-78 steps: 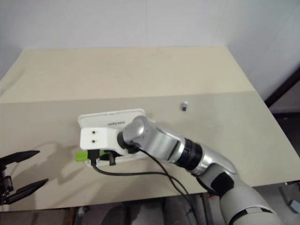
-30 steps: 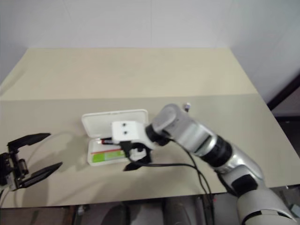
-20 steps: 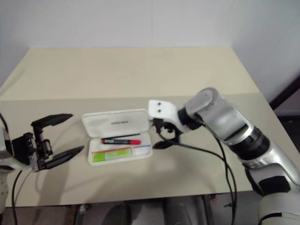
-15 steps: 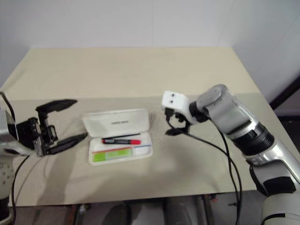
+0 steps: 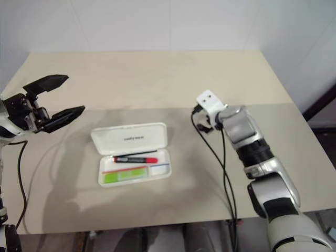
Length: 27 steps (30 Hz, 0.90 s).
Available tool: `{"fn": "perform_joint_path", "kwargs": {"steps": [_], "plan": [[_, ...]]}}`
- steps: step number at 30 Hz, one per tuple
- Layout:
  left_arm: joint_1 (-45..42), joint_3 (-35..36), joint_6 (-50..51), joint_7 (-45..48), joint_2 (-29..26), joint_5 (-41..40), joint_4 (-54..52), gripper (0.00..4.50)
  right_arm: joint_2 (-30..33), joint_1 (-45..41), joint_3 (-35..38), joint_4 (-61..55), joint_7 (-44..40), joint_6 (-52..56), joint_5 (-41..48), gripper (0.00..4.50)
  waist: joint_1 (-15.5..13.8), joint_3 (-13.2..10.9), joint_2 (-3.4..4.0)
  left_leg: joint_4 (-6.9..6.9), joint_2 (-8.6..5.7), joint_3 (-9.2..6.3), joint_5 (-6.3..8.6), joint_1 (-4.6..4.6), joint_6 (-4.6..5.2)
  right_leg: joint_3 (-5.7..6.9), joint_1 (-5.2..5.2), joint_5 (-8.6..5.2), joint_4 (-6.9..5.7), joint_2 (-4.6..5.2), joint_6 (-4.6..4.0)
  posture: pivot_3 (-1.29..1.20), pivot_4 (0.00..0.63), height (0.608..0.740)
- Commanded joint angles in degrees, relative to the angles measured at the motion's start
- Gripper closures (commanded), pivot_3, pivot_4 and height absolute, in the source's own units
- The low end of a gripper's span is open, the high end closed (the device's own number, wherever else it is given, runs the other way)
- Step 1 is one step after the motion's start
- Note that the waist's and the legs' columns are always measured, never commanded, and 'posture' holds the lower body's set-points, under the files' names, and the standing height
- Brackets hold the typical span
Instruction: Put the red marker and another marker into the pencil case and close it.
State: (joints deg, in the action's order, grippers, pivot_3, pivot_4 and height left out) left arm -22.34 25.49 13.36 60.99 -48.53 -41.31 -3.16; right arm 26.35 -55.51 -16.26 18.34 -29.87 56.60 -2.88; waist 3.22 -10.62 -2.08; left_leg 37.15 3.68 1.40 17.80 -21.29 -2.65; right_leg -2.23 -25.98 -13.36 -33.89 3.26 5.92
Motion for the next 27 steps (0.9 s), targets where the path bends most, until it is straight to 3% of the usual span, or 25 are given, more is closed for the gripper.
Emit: {"fn": "perform_joint_path", "kwargs": {"steps": [1,4,13,20,22,27], "plan": [[3.95,5.08,1.79,4.81,-1.93,-3.48,0.38,0.0,-2.22,0.82,5.76,0.64,7.55,0.72,-1.05,0.02,0.05,-0.01,0.02,-0.01,0.0,0.04,0.01,-0.02,0.0,0.0,-0.04,0.0,0.0,0.02,0.0,0.0,0.15,0.74],[8.44,9.17,2.74,10.04,-2.74,-6.29,0.77,0.0,-4.53,1.56,10.13,1.2,12.7,1.85,-0.99,0.02,0.14,-0.02,0.03,-0.04,0.02,0.19,0.02,-0.05,0.01,0.0,-0.19,0.0,-0.03,0.05,0.0,0.0,0.15,0.74],[20.42,20.03,2.61,19.62,-4.77,-7.51,2.44,0.0,-9.65,4.32,13.02,3.89,20.82,2.27,-1.37,0.02,0.1,0.07,-0.11,0.16,0.02,0.25,0.02,0.17,0.01,-0.01,-0.04,-0.03,0.02,0.12,-0.07,0.0,0.15,0.74],[21.51,24.42,2.11,21.64,-5.75,-7.69,4.66,0.0,-15.47,3.45,15.65,8.39,26.25,3.15,-0.6,0.02,0.45,0.31,-0.5,0.12,0.05,0.23,0.0,0.6,0.02,0.01,0.29,-0.08,0.01,0.11,-0.51,0.0,0.15,0.74],[21.67,25.33,2.12,22.21,-6.22,-7.52,5.54,0.0,-17.39,2.72,16.78,9.63,27.72,3.41,-0.04,0.02,0.72,0.37,-0.6,0.04,0.05,0.24,0.0,0.89,0.02,0.01,0.51,-0.42,0.01,0.12,-1.1,0.0,0.15,0.74],[21.55,26.29,2.38,22.82,-7.03,-7.42,6.83,0.0,-21.58,1.23,20.05,13.13,31.59,3.39,0.72,0.02,1.78,0.49,-0.79,-0.03,0.12,0.23,0.0,0.94,0.02,0.03,0.51,-0.43,-0.11,0.1,-1.12,0.0,0.15,0.74]]}}
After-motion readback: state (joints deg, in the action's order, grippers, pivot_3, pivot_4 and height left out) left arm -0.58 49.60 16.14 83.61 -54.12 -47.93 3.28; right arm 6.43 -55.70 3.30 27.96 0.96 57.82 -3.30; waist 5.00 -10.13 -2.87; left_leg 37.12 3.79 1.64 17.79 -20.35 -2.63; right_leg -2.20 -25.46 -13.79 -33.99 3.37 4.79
